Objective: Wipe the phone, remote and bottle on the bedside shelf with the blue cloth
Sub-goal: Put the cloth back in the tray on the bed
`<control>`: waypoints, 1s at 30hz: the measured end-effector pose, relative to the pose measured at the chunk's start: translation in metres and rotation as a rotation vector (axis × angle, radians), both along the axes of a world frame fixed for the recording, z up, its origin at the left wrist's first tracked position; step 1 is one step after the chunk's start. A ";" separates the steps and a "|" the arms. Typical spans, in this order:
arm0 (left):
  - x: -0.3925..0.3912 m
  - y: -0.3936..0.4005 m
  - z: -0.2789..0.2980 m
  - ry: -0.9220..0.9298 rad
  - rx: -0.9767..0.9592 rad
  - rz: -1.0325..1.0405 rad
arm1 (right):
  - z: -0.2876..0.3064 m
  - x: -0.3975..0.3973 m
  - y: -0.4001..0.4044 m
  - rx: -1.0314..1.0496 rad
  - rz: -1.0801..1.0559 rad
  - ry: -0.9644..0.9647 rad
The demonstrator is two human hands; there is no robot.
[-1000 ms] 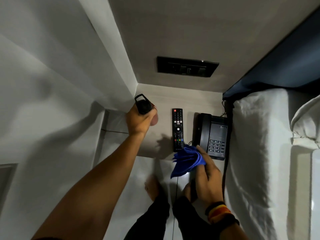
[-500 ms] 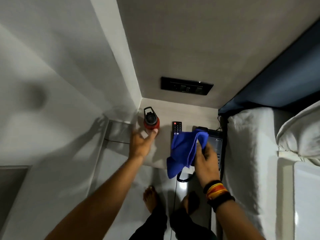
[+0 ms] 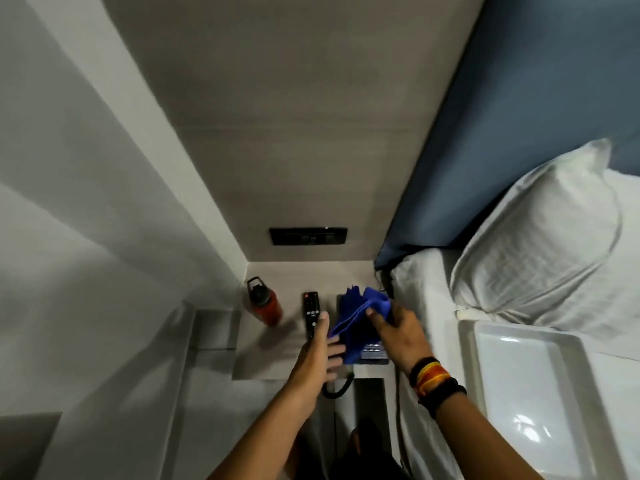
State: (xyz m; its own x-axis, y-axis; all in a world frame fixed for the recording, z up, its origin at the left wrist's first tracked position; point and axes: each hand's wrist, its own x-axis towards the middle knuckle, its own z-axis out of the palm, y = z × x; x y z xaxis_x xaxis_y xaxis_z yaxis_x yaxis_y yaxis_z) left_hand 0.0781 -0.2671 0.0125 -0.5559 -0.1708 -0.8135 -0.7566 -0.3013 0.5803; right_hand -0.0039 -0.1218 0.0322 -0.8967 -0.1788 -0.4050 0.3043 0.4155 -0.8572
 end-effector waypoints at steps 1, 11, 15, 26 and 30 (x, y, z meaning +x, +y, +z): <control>-0.013 0.009 0.008 -0.028 0.065 -0.011 | 0.007 0.003 0.017 -0.018 0.030 0.028; -0.074 0.133 0.022 0.006 0.010 -0.191 | 0.024 0.071 0.161 -0.134 0.111 0.137; -0.081 0.177 0.015 0.027 0.024 -0.268 | 0.007 0.069 0.208 -0.529 -0.657 -0.405; -0.040 0.290 -0.028 0.018 0.103 -0.497 | -0.049 -0.018 0.321 -0.228 -0.610 -0.298; -0.035 0.305 -0.035 0.023 0.033 -0.610 | -0.072 -0.021 0.334 -0.018 -0.353 -0.357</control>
State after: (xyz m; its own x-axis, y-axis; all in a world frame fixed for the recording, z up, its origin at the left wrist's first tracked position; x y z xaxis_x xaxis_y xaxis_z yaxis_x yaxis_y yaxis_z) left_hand 0.0434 0.0378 -0.0226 -0.5635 0.2088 -0.7993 -0.7855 0.1645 0.5967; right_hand -0.0248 0.2123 -0.0401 -0.7101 0.1009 -0.6968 0.6990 0.2200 -0.6804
